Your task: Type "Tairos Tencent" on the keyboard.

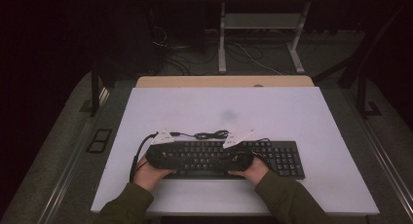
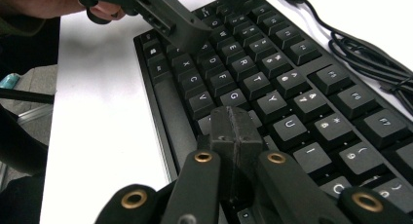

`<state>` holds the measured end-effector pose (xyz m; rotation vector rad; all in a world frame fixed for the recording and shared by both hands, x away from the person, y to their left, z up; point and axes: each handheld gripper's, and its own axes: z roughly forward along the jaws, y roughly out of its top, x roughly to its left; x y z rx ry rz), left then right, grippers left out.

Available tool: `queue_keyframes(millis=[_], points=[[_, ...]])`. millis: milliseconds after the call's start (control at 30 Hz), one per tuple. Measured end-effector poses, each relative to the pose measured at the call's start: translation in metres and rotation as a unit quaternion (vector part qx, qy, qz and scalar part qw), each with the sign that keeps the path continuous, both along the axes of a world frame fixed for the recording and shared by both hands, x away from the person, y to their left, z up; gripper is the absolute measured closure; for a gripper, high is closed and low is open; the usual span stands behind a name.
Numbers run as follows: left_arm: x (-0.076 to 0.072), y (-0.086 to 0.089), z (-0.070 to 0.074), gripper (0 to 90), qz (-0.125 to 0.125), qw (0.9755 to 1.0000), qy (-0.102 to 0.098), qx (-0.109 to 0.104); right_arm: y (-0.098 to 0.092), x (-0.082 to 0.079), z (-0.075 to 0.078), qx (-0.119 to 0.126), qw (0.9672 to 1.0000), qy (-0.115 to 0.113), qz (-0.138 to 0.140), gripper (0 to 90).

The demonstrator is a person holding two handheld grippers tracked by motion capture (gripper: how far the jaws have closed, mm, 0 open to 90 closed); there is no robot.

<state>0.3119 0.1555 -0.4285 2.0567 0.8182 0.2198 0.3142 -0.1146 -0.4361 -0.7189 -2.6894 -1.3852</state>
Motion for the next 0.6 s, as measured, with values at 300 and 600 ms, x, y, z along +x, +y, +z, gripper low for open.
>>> queue_keyframes(millis=[300, 600], points=[[0.0, 0.0003, -0.0005, 31.8, 0.001, 1.0, -0.001, -0.001, 0.0025, -0.0008, -0.0033, -0.01, 0.9999, 0.003, 0.002, 89.2], [0.0001, 0.0002, -0.001, 31.6, 0.002, 1.0, -0.001, -0.001, 0.0037, 0.0, -0.0065, -0.019, 0.9998, 0.01, 0.002, 89.2]])
